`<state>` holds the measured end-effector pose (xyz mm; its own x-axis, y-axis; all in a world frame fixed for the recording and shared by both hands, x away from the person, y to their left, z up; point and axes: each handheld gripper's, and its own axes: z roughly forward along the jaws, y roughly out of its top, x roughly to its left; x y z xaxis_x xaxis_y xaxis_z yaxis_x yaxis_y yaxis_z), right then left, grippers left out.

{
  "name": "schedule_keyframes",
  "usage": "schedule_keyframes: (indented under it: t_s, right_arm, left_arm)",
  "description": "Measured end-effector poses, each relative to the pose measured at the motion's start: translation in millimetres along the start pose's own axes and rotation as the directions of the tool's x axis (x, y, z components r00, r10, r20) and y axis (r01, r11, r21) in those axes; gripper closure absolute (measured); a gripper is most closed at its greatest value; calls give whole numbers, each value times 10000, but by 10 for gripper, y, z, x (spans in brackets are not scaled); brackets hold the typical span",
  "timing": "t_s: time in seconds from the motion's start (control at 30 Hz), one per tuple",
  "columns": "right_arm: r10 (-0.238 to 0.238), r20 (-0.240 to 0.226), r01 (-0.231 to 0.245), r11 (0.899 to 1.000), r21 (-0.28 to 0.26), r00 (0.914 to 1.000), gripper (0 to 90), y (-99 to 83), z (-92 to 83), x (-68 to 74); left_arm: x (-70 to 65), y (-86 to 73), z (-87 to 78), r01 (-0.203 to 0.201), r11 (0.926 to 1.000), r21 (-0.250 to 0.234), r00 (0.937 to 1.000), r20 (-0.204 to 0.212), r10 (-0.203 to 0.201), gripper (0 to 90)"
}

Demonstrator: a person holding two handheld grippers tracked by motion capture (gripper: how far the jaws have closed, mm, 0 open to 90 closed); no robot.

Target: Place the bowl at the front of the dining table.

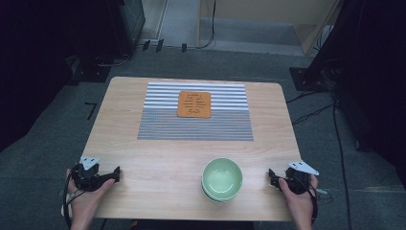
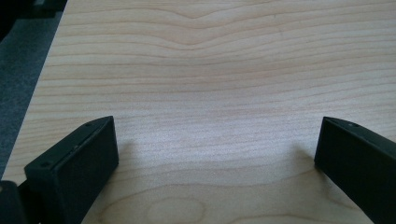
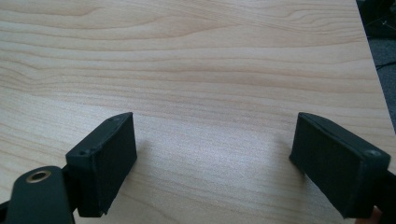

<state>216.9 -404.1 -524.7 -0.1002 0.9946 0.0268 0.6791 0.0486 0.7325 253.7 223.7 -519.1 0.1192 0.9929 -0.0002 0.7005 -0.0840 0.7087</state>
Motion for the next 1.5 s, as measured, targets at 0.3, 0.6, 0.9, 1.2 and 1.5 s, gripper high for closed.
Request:
schedule_keyframes:
  t_s: [0.3, 0.6, 0.9, 1.2, 1.5]
  right_arm:
    - [106, 84, -106, 9999, 46, 9999, 117, 5, 7, 5]
    - [679, 14, -678, 9971, -349, 9977, 152, 38, -3, 92]
    - [521, -858, -633, 9890, -1338, 9950, 180, 255, -244, 406]
    - [656, -1488, -932, 9781, -1862, 9867, 380, 396, -436, 627]
    - [803, -2371, -1289, 9719, -1971, 9682, 457, 472, -536, 749]
  left_arm:
    - [-8, 33, -61, 388, 9991, -180, 9992, 21, -388, 0]
    - [-229, 199, -273, 561, 9940, -935, 9956, 806, -486, 0]
    - [-602, 301, -437, 282, 9908, -1324, 9848, 1737, -48, 0]
    - [-958, 359, -580, 38, 9864, -1642, 9641, 2625, 400, 0]
    - [-1249, 376, -677, -365, 9818, -1866, 9529, 2896, 905, 0]
